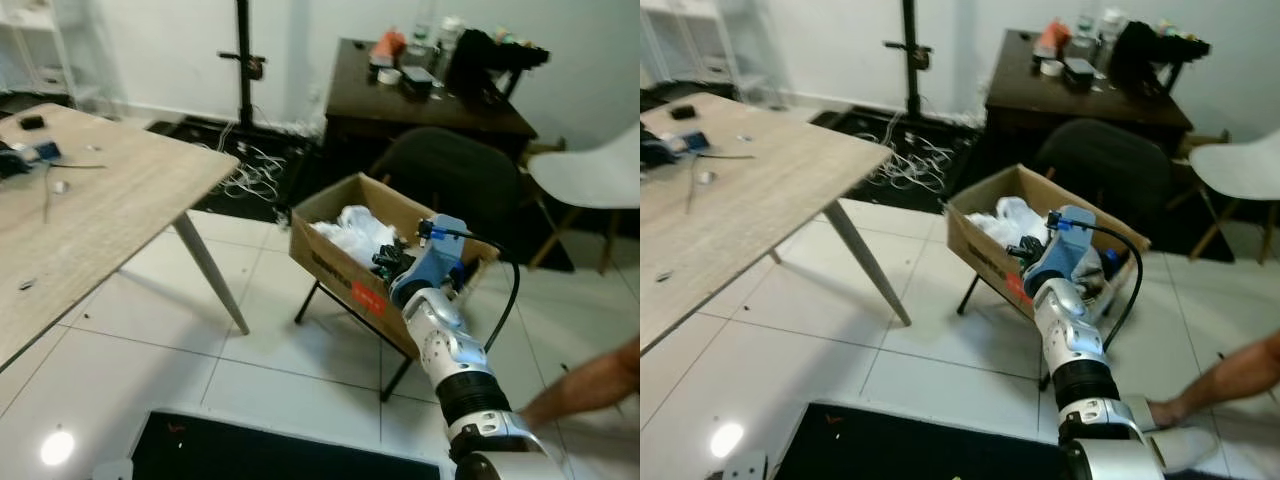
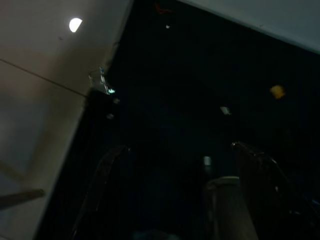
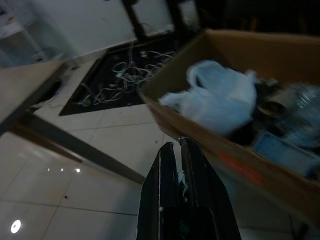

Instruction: Picking trash to rubbish bin

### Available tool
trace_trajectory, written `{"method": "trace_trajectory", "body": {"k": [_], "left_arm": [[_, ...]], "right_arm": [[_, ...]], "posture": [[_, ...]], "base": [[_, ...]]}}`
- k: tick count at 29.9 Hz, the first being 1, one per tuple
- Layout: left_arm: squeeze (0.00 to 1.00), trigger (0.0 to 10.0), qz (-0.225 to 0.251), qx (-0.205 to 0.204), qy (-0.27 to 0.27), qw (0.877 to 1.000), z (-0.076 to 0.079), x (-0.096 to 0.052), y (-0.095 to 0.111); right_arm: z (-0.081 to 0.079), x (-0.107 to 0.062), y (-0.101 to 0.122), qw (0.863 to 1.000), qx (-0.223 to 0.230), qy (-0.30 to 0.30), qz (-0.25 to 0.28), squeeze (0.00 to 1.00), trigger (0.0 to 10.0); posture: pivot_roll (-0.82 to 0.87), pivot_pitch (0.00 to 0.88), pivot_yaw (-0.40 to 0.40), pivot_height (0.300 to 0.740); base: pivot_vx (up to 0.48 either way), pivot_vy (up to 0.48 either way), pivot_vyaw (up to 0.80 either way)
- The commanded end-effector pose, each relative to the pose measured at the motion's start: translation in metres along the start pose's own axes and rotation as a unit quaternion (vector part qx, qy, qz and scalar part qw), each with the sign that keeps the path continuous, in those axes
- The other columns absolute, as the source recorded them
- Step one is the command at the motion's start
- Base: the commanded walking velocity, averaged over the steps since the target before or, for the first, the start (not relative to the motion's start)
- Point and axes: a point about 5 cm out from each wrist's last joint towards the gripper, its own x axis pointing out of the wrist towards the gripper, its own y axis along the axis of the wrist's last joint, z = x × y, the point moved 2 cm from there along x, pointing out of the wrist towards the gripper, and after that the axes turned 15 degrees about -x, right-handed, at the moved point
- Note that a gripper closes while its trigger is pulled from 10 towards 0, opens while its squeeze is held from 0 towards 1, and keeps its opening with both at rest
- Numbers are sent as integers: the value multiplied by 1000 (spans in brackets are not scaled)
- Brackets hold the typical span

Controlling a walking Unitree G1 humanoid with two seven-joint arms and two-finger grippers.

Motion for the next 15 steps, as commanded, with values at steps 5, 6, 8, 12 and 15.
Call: {"method": "trace_trajectory", "body": {"k": [5, 6, 8, 12, 15], "left_arm": [[0, 10000, 9, 4, -19, 1000, 8, 1, 4], [0, 10000, 9, 4, -19, 1000, 8, 1, 4], [0, 10000, 12, 5, -23, 1000, 10, 2, 6], [0, 10000, 15, 6, -28, 999, 12, 2, 7], [0, 10000, 15, 6, -29, 999, 12, 2, 7]], "right_arm": [[10, -2, -6, 1000, -6, -22, -10, 0, 10000], [10, -2, -6, 1000, -6, -22, -10, 0, 10000], [11, -2, -6, 1000, -9, -24, -9, 0, 10000], [11, -2, -5, 1000, -10, -26, -7, 0, 10000], [12, -2, -5, 1000, -9, -26, -5, 0, 10000]], "posture": [[-93, 170, 20, 740], [-93, 170, 20, 740], [-94, 171, 21, 740], [-96, 172, 21, 740], [-96, 172, 20, 740]], "base": [[0, 0, -800], [0, 0, -800], [0, 0, -800], [0, 0, -800], [0, 0, -800]]}}
